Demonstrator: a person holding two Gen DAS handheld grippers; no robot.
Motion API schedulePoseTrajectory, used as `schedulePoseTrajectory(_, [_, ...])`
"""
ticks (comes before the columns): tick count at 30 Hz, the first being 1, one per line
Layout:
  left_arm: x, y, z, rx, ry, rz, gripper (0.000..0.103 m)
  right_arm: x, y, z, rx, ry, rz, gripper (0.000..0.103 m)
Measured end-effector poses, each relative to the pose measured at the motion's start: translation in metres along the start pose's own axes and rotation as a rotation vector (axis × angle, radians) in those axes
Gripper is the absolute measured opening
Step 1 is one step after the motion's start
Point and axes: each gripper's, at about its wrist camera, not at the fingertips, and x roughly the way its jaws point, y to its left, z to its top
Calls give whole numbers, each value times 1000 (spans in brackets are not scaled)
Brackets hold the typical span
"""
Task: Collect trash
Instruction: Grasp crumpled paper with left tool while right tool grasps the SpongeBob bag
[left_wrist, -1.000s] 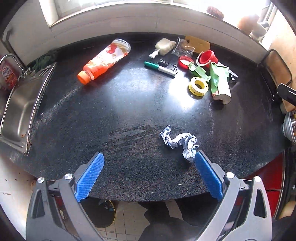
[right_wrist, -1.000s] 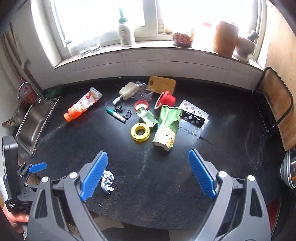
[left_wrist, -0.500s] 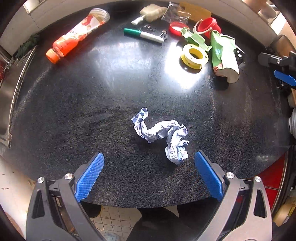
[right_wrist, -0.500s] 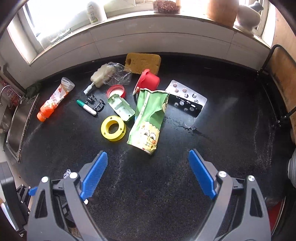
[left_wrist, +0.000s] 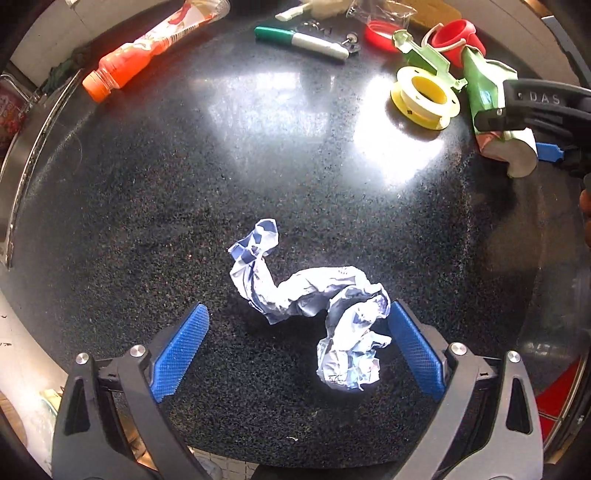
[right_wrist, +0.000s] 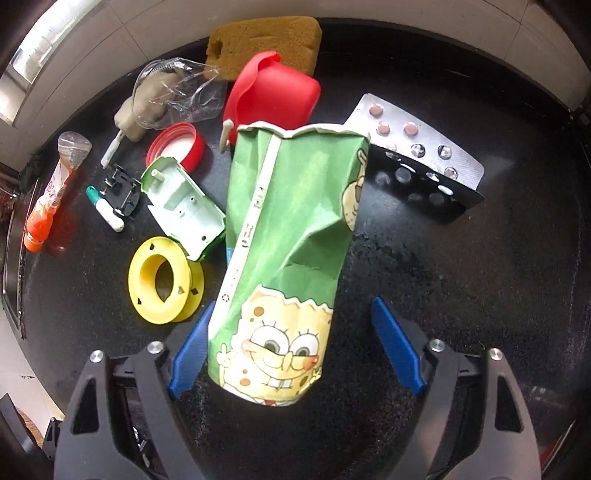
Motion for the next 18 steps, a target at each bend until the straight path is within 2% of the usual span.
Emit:
schedulePoseTrajectory(1, [-1, -1, 0, -5, -6, 1, 92, -1, 2, 0, -18, -7, -13, 55])
schedulePoseTrajectory(3, [-5, -3, -1, -4, -36, 4, 80, 0, 4, -1, -32, -4, -15, 54])
schedulePoseTrajectory(5, [-15, -10, 3, 11, -62, 5, 53, -1, 6, -2, -46, -9, -22, 53])
schedulePoseTrajectory(6, [-17, -12, 5, 15, -62, 5, 49, -2, 7, -3, -53, -12, -29, 53])
schedulePoseTrajectory(7, [-18, -12, 6, 13, -62, 5, 41, -4, 8, -5, -56, -19, -33, 53])
schedulePoseTrajectory(10, [-20, -9, 10, -1, -52, -6, 38, -15, 8, -8, -60, -43, -31, 52])
schedulePoseTrajectory(18, [-34, -4, 19, 30, -81, 25, 37, -37, 8, -14, -83, -90, -41, 52])
